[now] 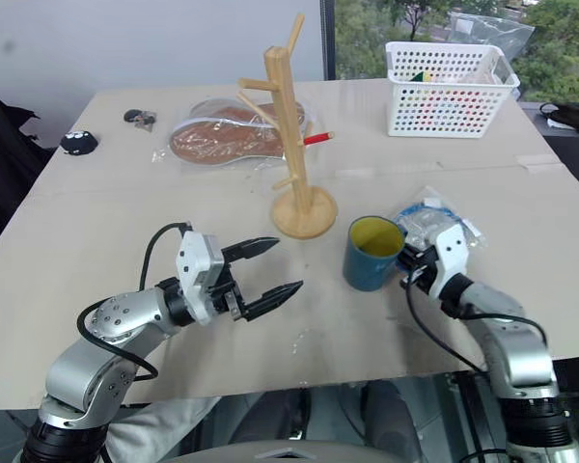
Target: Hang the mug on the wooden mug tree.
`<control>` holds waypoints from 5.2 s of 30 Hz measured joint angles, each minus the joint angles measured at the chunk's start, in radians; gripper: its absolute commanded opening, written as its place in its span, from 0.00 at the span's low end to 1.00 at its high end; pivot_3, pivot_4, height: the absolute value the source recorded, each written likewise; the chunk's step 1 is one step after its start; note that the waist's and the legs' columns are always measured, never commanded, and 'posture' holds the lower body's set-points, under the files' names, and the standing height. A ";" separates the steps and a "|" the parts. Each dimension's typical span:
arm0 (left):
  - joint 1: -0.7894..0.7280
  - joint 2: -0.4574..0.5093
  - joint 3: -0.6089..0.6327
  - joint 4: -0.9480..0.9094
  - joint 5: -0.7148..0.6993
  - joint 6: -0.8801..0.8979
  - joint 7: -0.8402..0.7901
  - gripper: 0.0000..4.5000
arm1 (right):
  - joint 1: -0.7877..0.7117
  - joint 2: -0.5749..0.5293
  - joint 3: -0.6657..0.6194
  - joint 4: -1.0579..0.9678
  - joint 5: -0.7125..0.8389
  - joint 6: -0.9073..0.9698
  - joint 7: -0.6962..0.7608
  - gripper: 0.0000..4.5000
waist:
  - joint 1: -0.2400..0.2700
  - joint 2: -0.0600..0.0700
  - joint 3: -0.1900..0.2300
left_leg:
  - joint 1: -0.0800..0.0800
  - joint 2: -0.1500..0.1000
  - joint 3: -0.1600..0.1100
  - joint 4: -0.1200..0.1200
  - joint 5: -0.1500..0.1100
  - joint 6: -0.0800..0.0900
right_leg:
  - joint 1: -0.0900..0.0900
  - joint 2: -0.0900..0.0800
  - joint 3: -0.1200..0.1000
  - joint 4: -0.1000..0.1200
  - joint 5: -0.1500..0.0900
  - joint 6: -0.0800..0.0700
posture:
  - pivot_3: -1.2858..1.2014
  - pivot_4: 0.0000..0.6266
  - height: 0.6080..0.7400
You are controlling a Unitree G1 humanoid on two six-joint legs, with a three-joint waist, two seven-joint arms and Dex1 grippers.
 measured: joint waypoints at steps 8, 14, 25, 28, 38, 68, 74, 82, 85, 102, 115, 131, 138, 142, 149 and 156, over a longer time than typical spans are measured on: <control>0.039 0.022 -0.002 0.020 0.016 -0.029 -0.049 1.00 | -0.037 0.073 0.074 0.037 -0.088 -0.036 -0.060 0.21 | 0.003 0.000 0.000 | 0.000 -0.001 0.000 0.000 0.001 -0.002 | 0.000 -0.001 0.000 0.000 0.000 0.000 | 0.52 0.24 1.00; 0.056 0.025 -0.001 0.022 0.018 -0.039 -0.066 1.00 | 0.006 0.048 0.051 0.020 -0.074 -0.023 -0.052 0.87 | 0.004 0.000 0.000 | -0.001 -0.001 0.000 0.000 0.001 -0.002 | 0.000 -0.001 0.000 0.000 0.000 0.000 | 0.52 0.24 1.00; 0.022 0.038 0.002 0.020 -0.015 -0.022 -0.100 1.00 | 0.183 -0.165 -0.135 -0.187 0.062 -0.013 0.109 0.99 | 0.008 0.000 0.001 | -0.001 -0.001 -0.001 0.001 -0.002 0.003 | 0.001 -0.001 -0.001 -0.001 0.000 0.000 | 0.52 0.24 1.00; -0.024 0.044 -0.005 0.011 -0.032 -0.001 -0.101 1.00 | 0.201 -0.208 -0.181 -0.201 0.064 -0.021 0.137 0.99 | 0.005 -0.001 0.001 | 0.000 0.000 0.000 0.001 -0.002 0.003 | 0.002 -0.001 -0.001 0.000 0.000 0.000 | 0.52 0.24 1.00; -0.317 0.021 -0.025 -0.059 -0.195 0.237 0.031 1.00 | -0.008 -0.211 -0.175 0.077 -0.002 -0.065 0.138 0.99 | 0.004 -0.003 0.002 | 0.000 -0.001 0.000 0.001 0.001 -0.002 | 0.002 0.000 -0.001 0.000 0.000 0.000 | 0.52 0.24 1.00; -0.657 0.117 -0.090 0.043 -0.249 0.471 -0.043 1.00 | -0.148 -0.260 -0.268 0.425 -0.113 -0.121 -0.030 0.07 | 0.015 -0.004 0.003 | -0.001 -0.003 -0.001 0.002 0.001 -0.002 | 0.003 -0.001 0.000 0.000 0.000 0.000 | 0.52 0.24 1.00; -0.758 0.052 -0.163 0.113 -0.204 0.442 -0.073 1.00 | -0.187 -0.333 -0.359 0.546 -0.158 -0.171 -0.110 0.07 | 0.004 -0.004 0.003 | -0.001 -0.003 0.000 0.001 0.002 -0.002 | 0.002 -0.001 0.000 0.000 0.000 0.000 | 0.52 0.24 1.00; -0.854 0.008 -0.202 0.223 -0.153 0.413 -0.129 1.00 | -0.183 -0.356 -0.375 0.624 -0.187 -0.189 -0.136 0.56 | 0.000 -0.003 0.004 | 0.000 -0.002 0.003 0.001 0.002 -0.002 | 0.001 -0.001 0.002 0.000 0.000 0.001 | 0.52 0.24 1.00; -0.840 0.008 -0.204 0.229 -0.134 0.391 -0.148 1.00 | -0.143 -0.357 -0.408 0.573 -0.152 -0.166 -0.104 0.86 | 0.000 -0.002 0.004 | 0.000 -0.002 0.002 0.001 0.001 -0.002 | 0.001 0.000 0.003 0.000 0.000 0.001 | 0.52 0.24 1.00; -0.456 0.207 -0.078 0.014 -0.167 0.408 -0.173 1.00 | 0.038 -0.141 -0.181 -0.045 0.142 0.070 0.093 0.98 | 0.003 -0.003 0.006 | 0.000 0.000 0.001 0.002 0.001 -0.001 | 0.001 0.002 0.003 0.000 0.000 0.000 | 0.52 0.24 1.00; -0.239 0.247 0.093 -0.097 -0.199 0.418 -0.059 1.00 | -0.093 -0.057 -0.042 0.150 0.058 -0.022 0.147 0.98 | 0.005 -0.003 0.006 | -0.001 0.000 0.000 0.000 0.001 -0.002 | -0.001 0.001 0.001 0.000 0.000 0.000 | 0.52 0.24 1.00; -0.237 0.263 0.094 -0.107 -0.201 0.417 -0.034 1.00 | 0.017 -0.147 -0.066 0.037 0.110 0.064 0.213 0.98 | 0.005 -0.003 0.006 | -0.001 0.000 -0.001 0.000 0.001 -0.002 | -0.001 0.001 0.001 0.000 0.000 0.000 | 0.52 0.24 1.00; -0.264 0.266 0.084 -0.107 -0.221 0.420 -0.037 1.00 | -0.022 -0.046 -0.030 -0.030 0.114 0.093 0.128 0.98 | 0.000 -0.003 0.006 | 0.000 0.001 0.000 0.001 0.001 -0.002 | 0.000 0.002 0.003 0.001 0.000 0.000 | 0.52 0.24 1.00; -0.270 0.283 0.084 -0.108 -0.232 0.432 -0.035 1.00 | -0.070 -0.009 -0.004 0.014 0.072 0.057 0.095 0.98 | 0.005 -0.003 0.006 | 0.000 0.000 0.000 0.001 0.002 -0.003 | 0.000 0.002 0.002 0.001 0.000 0.000 | 0.52 0.24 1.00; -0.308 0.284 0.080 -0.115 -0.245 0.453 -0.021 1.00 | -0.094 0.043 0.038 0.090 0.042 0.017 0.111 0.49 | 0.001 -0.003 0.006 | -0.001 0.000 0.000 0.000 0.002 -0.003 | -0.001 0.002 0.002 0.001 0.000 0.000 | 0.52 0.24 1.00; -0.321 0.283 0.075 -0.115 -0.257 0.463 -0.004 1.00 | -0.105 0.047 0.044 0.105 0.037 0.003 0.129 0.01 | 0.002 -0.003 0.006 | -0.001 0.000 0.000 0.001 0.002 -0.003 | -0.001 0.002 0.002 0.001 0.000 0.000 | 0.52 0.24 1.00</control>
